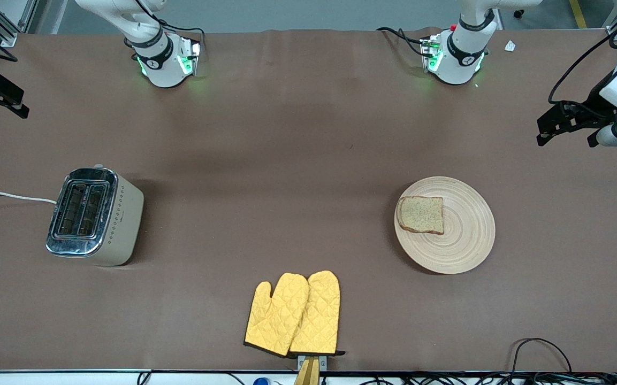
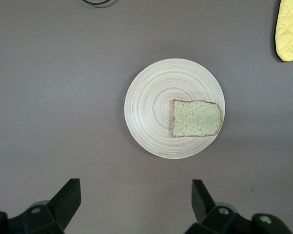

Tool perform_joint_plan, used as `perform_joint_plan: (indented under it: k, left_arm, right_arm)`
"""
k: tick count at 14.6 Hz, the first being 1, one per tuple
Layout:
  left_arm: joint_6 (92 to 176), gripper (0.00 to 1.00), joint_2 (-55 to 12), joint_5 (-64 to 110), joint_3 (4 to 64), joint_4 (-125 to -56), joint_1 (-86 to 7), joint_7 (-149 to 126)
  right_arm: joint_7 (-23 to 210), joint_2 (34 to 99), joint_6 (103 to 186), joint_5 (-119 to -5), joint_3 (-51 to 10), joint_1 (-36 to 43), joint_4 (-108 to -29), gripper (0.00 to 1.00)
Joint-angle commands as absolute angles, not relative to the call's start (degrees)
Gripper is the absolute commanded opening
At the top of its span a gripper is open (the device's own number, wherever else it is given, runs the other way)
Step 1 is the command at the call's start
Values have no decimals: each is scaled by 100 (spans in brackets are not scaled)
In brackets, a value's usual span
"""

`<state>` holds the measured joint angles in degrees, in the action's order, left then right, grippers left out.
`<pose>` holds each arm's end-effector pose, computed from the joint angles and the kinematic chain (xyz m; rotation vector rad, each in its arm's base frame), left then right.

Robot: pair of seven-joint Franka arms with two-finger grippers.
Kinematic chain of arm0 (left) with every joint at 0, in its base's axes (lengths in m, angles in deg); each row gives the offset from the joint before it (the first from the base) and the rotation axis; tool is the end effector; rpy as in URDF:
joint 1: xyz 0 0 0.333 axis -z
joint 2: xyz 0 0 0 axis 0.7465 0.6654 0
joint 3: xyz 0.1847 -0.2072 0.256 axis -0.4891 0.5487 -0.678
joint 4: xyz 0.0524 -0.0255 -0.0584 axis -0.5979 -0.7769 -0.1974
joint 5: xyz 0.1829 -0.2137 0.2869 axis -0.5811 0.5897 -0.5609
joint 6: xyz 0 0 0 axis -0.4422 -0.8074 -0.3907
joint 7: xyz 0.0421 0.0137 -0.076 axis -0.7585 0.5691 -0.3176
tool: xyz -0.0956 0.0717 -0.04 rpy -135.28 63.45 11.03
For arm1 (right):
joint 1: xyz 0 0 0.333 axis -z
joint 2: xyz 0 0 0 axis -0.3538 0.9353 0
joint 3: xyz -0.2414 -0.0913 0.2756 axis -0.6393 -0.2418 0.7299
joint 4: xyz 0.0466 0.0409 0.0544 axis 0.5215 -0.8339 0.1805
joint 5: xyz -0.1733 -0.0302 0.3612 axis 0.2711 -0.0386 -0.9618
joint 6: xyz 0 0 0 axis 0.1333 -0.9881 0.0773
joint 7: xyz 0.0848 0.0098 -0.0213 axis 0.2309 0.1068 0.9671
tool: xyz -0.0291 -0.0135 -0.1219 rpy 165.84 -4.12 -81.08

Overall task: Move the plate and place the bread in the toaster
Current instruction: 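Move the left gripper down toward the rim of the wooden plate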

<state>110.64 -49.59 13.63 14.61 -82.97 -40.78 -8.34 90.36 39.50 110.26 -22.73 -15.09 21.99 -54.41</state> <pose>0.5525 -0.0616 0.6792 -3.1323 0.0868 -0.1033 0.5215 -0.0145 0.7336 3.1049 0.0067 0.0019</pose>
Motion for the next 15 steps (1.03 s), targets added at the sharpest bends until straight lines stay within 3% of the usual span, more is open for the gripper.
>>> perform_joint_plan:
  k: [1, 9, 15]
  left_arm:
    - [11044, 100, -4872, 1269, 1435, -8149, -4055, -830]
    - [10842, 100, -4530, 1409, 1426, -8211, -4353, -716]
    - [10902, 100, -3363, 2981, 1417, -8176, -5424, 433]
  right_arm:
    - [8996, 3934, 10959, -2318, -1523, 2177, -5385, 100]
    - [8996, 3934, 10915, -2318, -1505, 2160, -5385, 100]
    - [8987, 3934, 10854, -2318, -1514, 2177, -5385, 100]
